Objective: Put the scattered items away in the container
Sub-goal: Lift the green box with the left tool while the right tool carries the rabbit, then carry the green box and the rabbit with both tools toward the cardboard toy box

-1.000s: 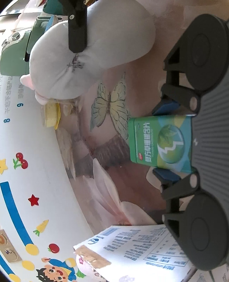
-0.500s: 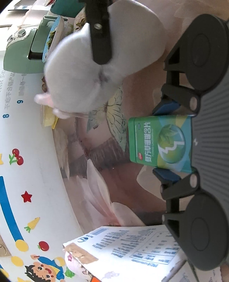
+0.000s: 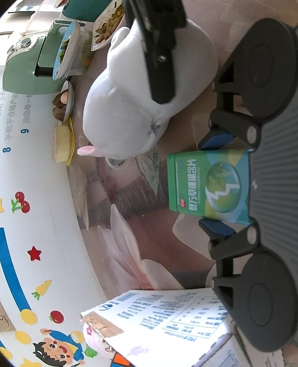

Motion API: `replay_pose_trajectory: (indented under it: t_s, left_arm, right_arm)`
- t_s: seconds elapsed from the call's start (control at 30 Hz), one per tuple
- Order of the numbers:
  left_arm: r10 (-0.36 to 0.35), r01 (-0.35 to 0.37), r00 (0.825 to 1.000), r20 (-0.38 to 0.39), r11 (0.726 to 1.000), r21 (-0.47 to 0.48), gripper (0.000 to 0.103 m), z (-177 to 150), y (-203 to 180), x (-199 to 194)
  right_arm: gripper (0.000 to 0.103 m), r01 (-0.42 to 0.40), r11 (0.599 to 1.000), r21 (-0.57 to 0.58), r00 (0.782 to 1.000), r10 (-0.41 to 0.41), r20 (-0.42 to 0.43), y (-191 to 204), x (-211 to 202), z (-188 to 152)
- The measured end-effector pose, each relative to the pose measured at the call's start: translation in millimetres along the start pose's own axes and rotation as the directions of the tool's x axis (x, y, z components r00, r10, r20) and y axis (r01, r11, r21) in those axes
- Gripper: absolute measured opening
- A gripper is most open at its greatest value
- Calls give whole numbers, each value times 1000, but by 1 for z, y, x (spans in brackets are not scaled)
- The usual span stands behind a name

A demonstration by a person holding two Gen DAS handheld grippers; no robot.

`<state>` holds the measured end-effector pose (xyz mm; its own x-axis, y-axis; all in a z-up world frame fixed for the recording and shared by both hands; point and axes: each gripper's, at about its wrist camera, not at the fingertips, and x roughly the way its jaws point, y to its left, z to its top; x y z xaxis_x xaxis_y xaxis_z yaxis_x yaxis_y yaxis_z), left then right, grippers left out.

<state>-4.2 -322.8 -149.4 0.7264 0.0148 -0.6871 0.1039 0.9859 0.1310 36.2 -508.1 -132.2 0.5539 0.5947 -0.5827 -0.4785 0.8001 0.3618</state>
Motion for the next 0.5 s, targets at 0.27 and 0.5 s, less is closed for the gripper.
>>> replay_pose_trajectory:
  t_s: [0.27, 0.5]
  left_arm:
    - [7, -7, 1000, 6, 1000, 8, 65, -1, -1, 0]
    - [4, -5, 1000, 9, 1000, 7, 65, -2, -1, -1]
  right_arm:
    - [101, 2, 999, -37, 1000, -2, 13, 9, 7, -8]
    - [92, -9, 1000, 21, 997, 8, 73, 4, -6, -12]
